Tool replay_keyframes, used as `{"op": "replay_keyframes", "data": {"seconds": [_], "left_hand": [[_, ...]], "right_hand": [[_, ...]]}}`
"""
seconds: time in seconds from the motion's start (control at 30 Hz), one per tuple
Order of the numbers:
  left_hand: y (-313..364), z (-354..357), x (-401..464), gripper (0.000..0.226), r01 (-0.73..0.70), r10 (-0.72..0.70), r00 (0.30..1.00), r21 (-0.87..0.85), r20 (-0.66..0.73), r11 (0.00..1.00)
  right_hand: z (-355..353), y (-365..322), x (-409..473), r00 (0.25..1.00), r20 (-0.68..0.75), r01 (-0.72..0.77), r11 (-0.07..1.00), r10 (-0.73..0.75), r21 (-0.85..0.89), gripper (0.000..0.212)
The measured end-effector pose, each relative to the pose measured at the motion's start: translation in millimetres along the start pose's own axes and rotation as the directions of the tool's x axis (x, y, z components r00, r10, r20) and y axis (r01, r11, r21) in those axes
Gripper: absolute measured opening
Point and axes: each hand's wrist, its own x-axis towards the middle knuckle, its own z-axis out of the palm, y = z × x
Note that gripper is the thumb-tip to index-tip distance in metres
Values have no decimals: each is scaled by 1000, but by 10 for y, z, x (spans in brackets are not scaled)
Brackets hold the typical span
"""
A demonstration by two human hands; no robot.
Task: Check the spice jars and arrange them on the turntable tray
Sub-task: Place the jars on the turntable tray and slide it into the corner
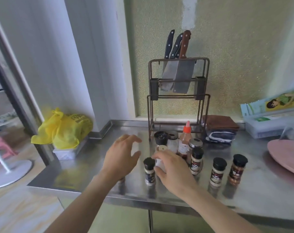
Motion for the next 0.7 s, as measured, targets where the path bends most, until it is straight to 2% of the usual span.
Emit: {"op": "replay_keyframes", "data": {"seconds": [0.1, 0.23, 0.33, 0.43, 0.57, 0.7], "left_hand": [[-335, -7, -94, 37, 60, -64, 997, 99, 45, 993], [-639, 83, -165, 52, 109, -144, 973, 191, 181, 976], [-769, 167, -191, 47, 134, -172, 957, 171, 234, 976], [-814, 171, -223, 42, 126, -157, 966, 159, 204, 979], [-621, -7, -214, 39, 106, -110, 983, 34, 144, 994], [-193, -258, -71, 40, 9, 4, 996, -138, 89, 990]], "right_hand": [[248, -208, 117, 999, 20, 37, 995, -35, -98, 27], [415, -358, 220, 999, 42, 24, 969, -14, -246, 26], [492, -377, 250, 996, 84, -6, 969, 28, -249, 28], [482, -377, 248, 994, 102, -16, 975, 40, -223, 32], [254, -303, 204, 997, 70, -34, 988, 44, -148, 29], [-212, -149, 182, 996, 18, -88, 987, 91, -136, 40]]}}
